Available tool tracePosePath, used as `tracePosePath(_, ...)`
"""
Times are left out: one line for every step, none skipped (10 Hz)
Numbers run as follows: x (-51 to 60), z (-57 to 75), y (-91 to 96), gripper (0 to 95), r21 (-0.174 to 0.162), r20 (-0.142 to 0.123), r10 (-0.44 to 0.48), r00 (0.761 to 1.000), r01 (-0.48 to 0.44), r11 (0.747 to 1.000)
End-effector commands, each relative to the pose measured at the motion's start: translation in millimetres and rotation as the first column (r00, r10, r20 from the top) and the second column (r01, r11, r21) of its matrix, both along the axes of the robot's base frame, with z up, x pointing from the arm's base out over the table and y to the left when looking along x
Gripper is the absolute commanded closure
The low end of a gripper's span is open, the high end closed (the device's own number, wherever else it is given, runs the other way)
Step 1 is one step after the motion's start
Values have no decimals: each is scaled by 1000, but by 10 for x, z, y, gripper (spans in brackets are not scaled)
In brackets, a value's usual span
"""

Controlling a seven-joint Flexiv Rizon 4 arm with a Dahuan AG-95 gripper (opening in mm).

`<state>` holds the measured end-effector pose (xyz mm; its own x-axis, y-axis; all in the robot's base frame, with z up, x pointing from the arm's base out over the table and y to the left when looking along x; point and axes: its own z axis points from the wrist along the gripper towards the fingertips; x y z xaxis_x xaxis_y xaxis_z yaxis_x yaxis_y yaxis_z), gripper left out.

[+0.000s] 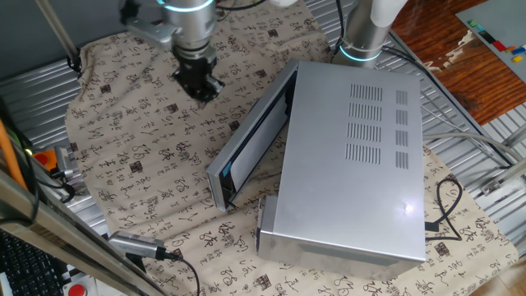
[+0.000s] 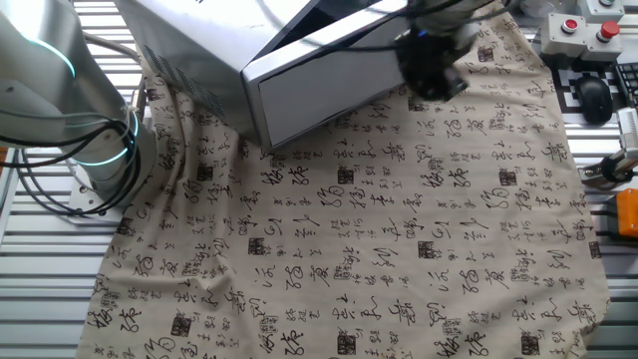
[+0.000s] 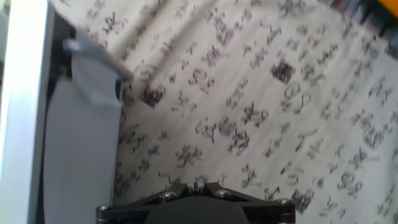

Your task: Close the microwave door

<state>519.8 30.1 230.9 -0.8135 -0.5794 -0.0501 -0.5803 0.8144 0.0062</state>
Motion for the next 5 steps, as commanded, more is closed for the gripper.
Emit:
tracePosePath(175,6,139,950,-3,-8,-64,998,64,998)
tracePosePath(175,6,139,950,-2,-7,-75,997,75,997)
tracePosePath(175,6,139,950,-9,-8,-77,997,77,997)
tracePosePath(175,6,139,950,-17,-11,-73,997,73,997)
tracePosePath(175,6,139,950,-18,-12,-64,998,64,998)
